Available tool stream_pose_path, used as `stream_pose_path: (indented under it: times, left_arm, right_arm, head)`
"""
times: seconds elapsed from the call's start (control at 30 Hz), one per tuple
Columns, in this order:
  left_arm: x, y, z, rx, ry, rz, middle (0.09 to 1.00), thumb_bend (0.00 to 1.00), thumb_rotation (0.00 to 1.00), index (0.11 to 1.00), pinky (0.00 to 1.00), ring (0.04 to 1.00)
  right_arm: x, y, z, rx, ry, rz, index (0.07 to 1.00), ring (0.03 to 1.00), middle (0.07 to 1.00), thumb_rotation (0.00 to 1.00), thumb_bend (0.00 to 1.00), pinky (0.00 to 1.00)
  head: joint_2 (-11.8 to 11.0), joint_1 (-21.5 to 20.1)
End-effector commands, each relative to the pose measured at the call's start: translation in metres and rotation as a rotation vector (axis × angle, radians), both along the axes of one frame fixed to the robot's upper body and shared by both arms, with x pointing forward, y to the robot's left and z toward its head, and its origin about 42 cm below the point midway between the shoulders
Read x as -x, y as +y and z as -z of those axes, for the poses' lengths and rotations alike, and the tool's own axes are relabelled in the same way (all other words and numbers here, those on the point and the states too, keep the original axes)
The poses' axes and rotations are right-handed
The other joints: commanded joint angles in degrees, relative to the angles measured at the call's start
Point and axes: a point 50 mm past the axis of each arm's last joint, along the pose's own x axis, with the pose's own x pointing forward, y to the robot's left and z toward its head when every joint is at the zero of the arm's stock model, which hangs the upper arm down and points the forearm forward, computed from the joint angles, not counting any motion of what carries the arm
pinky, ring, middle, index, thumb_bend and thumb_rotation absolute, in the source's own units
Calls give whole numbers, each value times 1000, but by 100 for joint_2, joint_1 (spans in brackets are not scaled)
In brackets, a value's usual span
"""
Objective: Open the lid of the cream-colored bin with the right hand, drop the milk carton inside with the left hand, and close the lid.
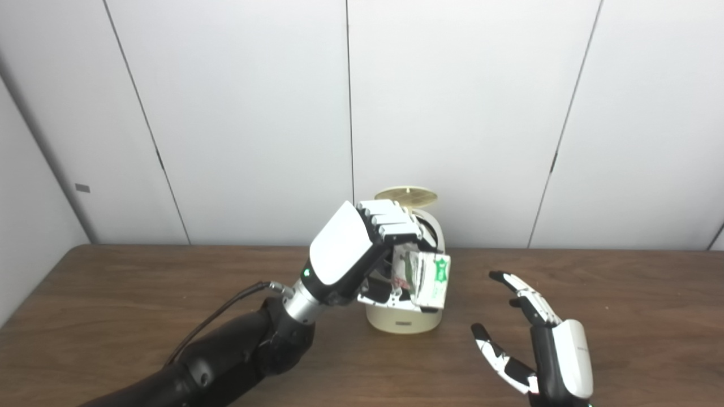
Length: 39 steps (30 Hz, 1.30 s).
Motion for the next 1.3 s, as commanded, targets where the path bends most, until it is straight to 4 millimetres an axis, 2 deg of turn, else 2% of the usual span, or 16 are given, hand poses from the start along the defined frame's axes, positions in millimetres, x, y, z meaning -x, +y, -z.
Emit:
stream_pose_path:
  times: [0.0,0.1,0.37,0.6,0.83,1.27]
  left_arm:
    - [-13,-5,-33,84,-71,15,472,505,0,483,453,475]
    - [-19,-6,-31,89,-48,2,475,505,0,480,426,480]
    - [-32,-8,-28,119,51,-34,484,504,0,463,449,493]
    - [-39,-9,-23,114,79,-64,487,504,0,460,450,497]
    - [-42,-13,-19,113,94,-73,486,503,0,458,462,497]
    - [-48,-27,-25,118,71,-67,489,504,0,456,471,494]
  right_arm:
    - [28,18,30,-63,109,5,788,800,818,196,174,656]
    - [29,17,30,-62,112,7,786,799,816,174,176,660]
    - [31,19,29,-57,109,10,782,800,814,140,183,657]
    - [30,23,29,-45,108,14,781,800,812,221,181,648]
    - [28,27,30,-41,95,14,772,788,794,224,180,655]
    - [28,34,28,-37,101,7,778,787,801,253,183,649]
  head:
    - [17,-5]
    - [24,-9]
    - [84,-51]
    - [103,-105]
    - [91,-143]
    - [188,-200]
